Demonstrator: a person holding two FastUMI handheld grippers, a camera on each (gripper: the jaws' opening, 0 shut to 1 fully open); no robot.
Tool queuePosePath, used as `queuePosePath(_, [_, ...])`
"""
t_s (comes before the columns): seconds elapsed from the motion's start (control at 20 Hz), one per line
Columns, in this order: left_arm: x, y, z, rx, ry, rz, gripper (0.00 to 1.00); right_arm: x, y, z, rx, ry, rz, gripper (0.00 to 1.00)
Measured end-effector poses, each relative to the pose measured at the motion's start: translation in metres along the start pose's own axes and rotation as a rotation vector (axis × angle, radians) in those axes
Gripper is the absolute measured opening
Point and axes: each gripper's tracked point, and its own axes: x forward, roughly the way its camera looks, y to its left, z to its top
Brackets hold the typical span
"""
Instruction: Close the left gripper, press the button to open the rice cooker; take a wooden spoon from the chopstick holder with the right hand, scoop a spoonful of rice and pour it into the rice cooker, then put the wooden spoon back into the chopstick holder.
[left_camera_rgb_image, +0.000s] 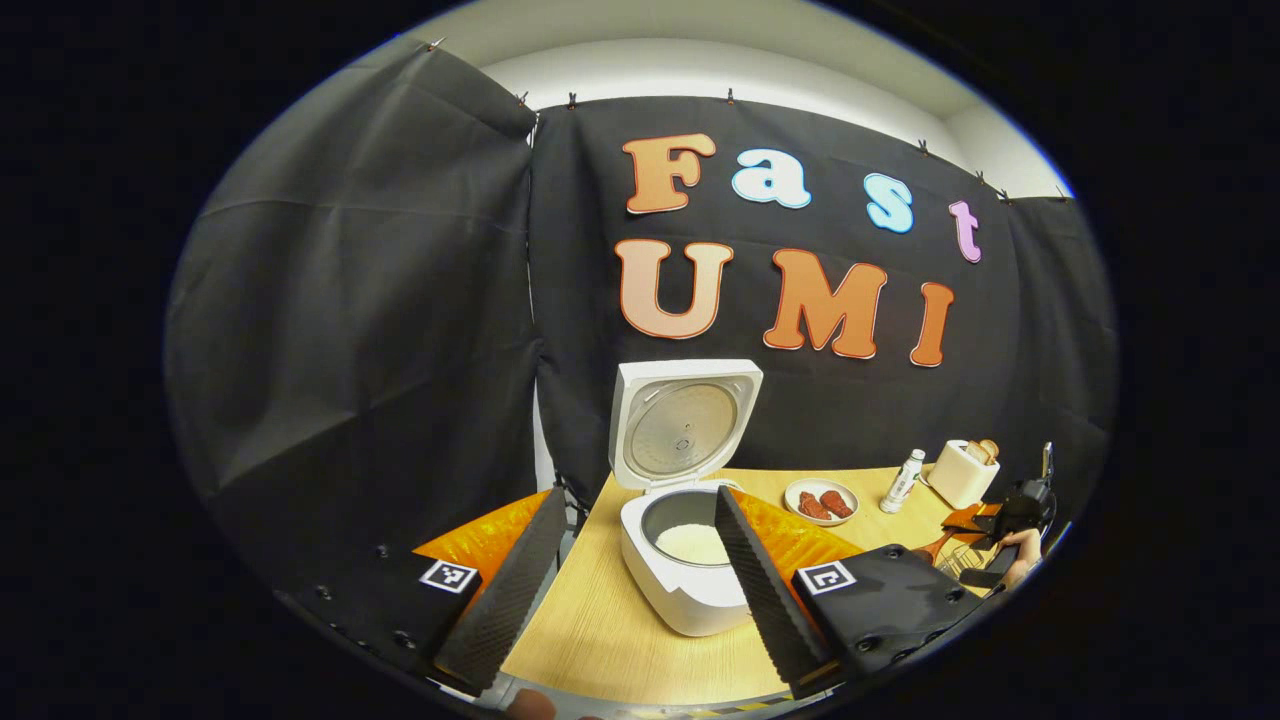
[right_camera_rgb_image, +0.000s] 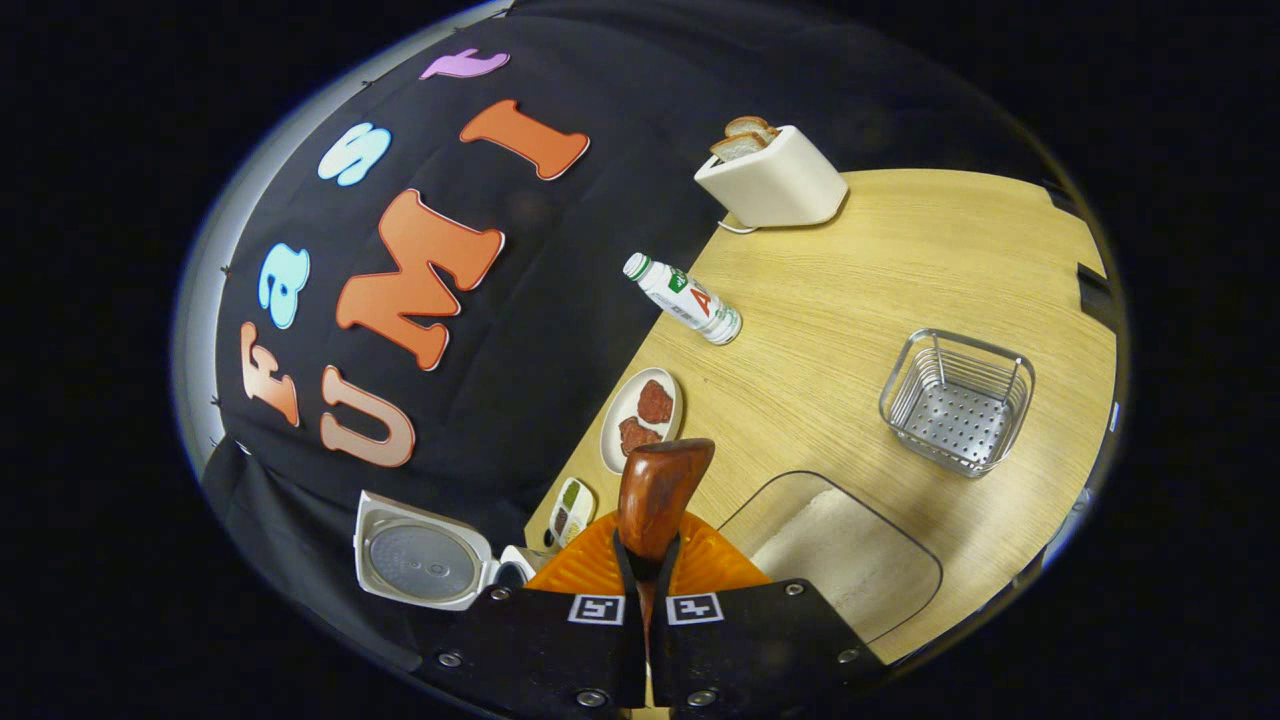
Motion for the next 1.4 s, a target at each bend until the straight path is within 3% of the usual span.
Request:
queuePosePath(0.55, [-0.004, 0.019, -0.004, -0.014, -0.001, 0.022, 1.00, 0.013, 0.110, -0.020, 0.088, 0.085, 0.172, 0.01])
queuePosePath(0.75, [-0.003, 0.021, -0.006, -0.026, -0.002, 0.016, 1.00, 0.023, 0.142, -0.031, 0.081, 0.107, 0.194, 0.01])
queuePosePath(1.1, [0.001, 0.016, -0.008, -0.041, -0.004, -0.016, 1.00, 0.048, 0.202, -0.064, 0.006, 0.145, 0.236, 0.01])
queuePosePath(1.4, [0.011, 0.005, -0.009, -0.034, 0.000, -0.045, 1.00, 0.080, 0.243, -0.086, -0.118, 0.097, 0.223, 0.01])
